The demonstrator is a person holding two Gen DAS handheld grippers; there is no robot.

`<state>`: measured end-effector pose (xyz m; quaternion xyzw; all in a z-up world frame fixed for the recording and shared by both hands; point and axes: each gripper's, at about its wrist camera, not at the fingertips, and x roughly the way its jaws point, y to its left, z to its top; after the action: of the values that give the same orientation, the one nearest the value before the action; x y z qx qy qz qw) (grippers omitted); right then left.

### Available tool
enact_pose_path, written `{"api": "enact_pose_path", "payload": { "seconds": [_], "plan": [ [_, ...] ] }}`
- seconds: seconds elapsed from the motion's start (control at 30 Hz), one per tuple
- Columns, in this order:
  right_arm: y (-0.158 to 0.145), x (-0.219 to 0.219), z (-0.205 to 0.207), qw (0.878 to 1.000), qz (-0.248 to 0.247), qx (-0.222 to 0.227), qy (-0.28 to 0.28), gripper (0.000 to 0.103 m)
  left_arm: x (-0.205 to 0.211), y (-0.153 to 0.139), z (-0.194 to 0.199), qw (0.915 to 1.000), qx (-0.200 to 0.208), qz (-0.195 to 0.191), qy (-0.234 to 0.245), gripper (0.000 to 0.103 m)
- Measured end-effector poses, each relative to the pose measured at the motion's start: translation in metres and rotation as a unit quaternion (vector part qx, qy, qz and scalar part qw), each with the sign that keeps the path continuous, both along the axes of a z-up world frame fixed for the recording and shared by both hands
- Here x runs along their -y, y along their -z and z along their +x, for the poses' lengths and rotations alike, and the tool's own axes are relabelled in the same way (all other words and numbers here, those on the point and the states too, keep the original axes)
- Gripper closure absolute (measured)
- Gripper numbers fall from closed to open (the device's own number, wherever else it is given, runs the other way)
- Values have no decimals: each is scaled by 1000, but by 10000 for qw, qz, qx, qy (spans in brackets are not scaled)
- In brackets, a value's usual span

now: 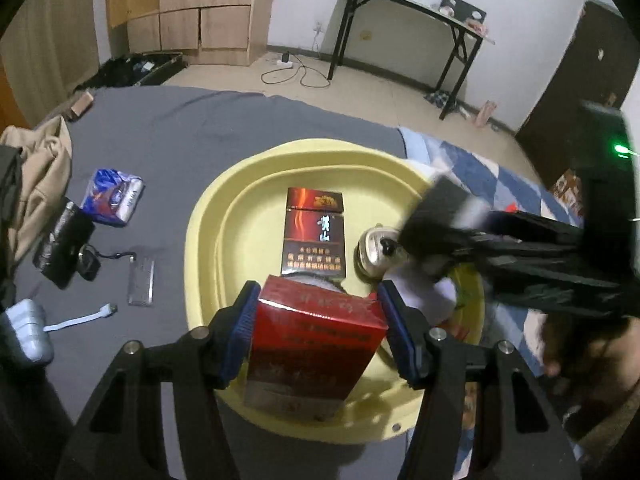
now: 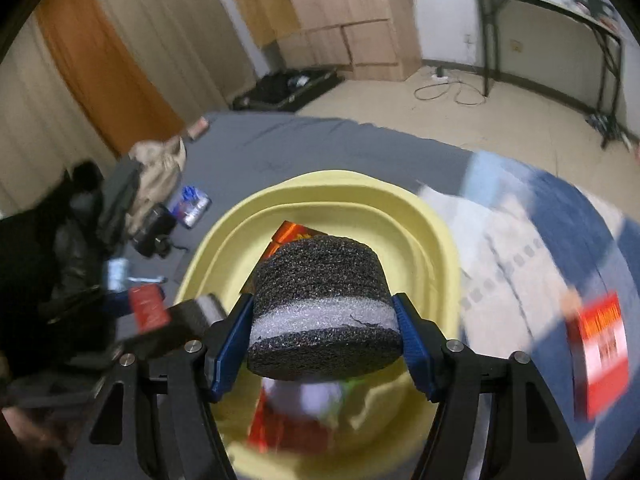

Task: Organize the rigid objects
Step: 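Carry the red box and grey-banded cylinder into the yellow tray and open both tools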

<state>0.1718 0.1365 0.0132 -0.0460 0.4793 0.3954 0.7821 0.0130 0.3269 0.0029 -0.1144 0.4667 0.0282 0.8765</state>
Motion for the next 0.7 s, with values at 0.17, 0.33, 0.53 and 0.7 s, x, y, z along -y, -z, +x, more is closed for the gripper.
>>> {"api": "enact_pose_path", "payload": {
  "seconds": [0.17, 0.33, 0.53, 0.7],
  "plan": [
    [16, -45, 27, 9998, -187, -8, 110, 35, 1, 18, 16, 9999, -108, 28, -44, 42],
    [29, -49, 34, 9995, -247, -121, 124, 34, -5, 30, 15, 9996, -73, -213, -156, 42],
    [16, 4, 25, 9964, 517, -98, 666, 7, -2, -1, 8, 9984, 409, -252, -291, 2],
    [4, 82, 8, 9880, 786, 230, 1313, 4, 23, -23, 11, 9984, 556, -72, -63, 0]
  ]
}}
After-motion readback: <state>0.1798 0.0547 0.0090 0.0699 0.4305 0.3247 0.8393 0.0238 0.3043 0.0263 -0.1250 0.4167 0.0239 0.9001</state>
